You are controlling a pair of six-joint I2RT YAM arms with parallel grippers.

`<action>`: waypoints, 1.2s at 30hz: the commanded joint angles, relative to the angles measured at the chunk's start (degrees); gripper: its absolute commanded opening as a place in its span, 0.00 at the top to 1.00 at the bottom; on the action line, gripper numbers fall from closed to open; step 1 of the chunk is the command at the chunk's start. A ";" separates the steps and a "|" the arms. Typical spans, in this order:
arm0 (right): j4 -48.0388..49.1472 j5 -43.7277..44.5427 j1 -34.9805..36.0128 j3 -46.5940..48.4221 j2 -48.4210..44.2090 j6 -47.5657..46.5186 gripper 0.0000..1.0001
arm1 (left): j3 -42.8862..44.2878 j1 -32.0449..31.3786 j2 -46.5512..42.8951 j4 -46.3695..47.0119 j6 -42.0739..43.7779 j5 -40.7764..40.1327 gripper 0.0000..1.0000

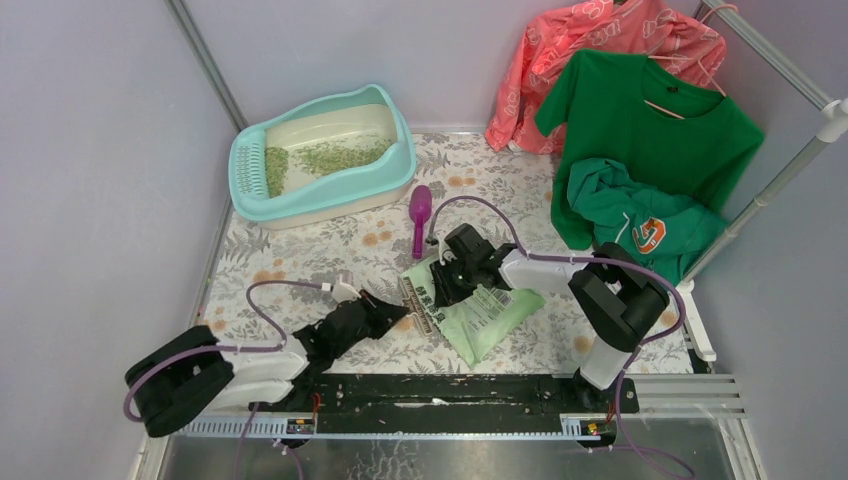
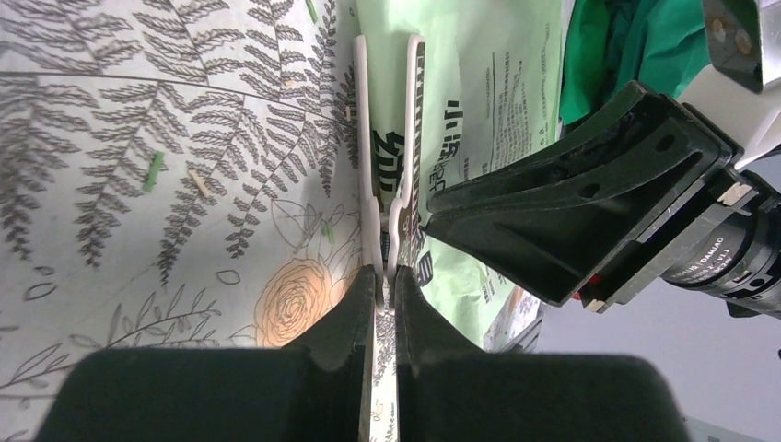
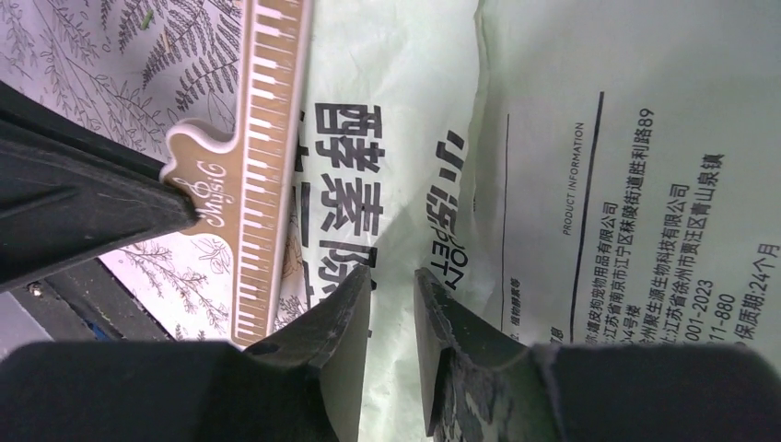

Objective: Fill the litter box with clean litter
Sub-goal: Clamp the cat litter bag at the center of the board.

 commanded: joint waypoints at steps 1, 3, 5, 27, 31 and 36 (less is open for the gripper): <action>-3.25 -3.04 -1.04 -1.95 0.01 -0.91 0.68 | -1.04 0.43 7.21 11.26 0.06 2.96 0.91; -3.25 -3.52 -1.35 -1.98 -0.11 -1.00 0.69 | -1.04 0.39 10.74 14.70 -1.07 3.40 0.91; -3.29 -3.60 -1.52 -1.98 -0.20 -1.11 0.69 | -2.42 0.40 14.56 19.16 -2.39 3.56 0.91; -1.89 -5.53 -3.35 -3.34 -0.69 -0.42 0.71 | -0.17 -6.62 30.92 26.09 -13.82 -7.04 0.94; -1.24 -5.93 -3.58 -3.95 -0.83 -0.02 0.71 | 2.40 -8.56 32.93 23.63 -15.71 -9.41 0.95; -0.26 -6.43 -3.76 -4.89 -0.74 0.26 0.72 | 5.05 -10.00 36.83 23.41 -17.24 -9.99 0.94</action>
